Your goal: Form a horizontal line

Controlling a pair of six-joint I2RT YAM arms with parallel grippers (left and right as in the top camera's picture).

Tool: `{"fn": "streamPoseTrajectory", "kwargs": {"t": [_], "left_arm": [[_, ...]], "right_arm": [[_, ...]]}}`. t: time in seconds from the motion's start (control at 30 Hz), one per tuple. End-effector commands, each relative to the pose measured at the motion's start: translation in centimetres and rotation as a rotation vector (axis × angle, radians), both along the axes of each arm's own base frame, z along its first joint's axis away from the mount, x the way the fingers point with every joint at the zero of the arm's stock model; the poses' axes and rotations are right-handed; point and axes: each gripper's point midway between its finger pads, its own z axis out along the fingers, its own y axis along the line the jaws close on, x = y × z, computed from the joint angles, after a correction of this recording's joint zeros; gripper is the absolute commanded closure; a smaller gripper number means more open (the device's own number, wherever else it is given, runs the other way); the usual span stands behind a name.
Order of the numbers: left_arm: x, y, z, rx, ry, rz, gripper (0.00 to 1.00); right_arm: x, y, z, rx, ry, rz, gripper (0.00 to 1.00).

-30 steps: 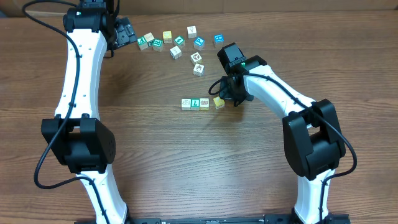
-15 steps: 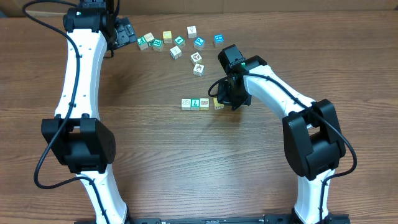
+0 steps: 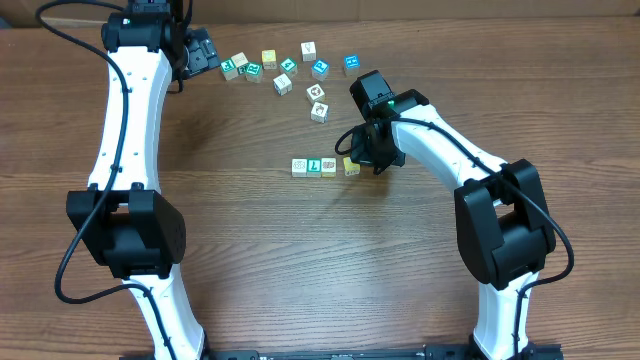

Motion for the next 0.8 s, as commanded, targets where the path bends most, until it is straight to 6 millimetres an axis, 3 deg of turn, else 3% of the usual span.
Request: {"fn": "streamPoseTrajectory", "kwargs": {"t": [0.0,0.77], "left_arm": [[0.18,0.06,0.69,0.007,-0.017,-0.008,0.0],[0.19,0.06,0.71,0.008,-0.017,-0.009,0.0]], "right_arm": [[-0.09,-0.1,-0.05,-0.017,-0.006,0.006,0.96],[-0.23,-0.05,-0.1,-0.014,0.001,0.017,0.96]]}}
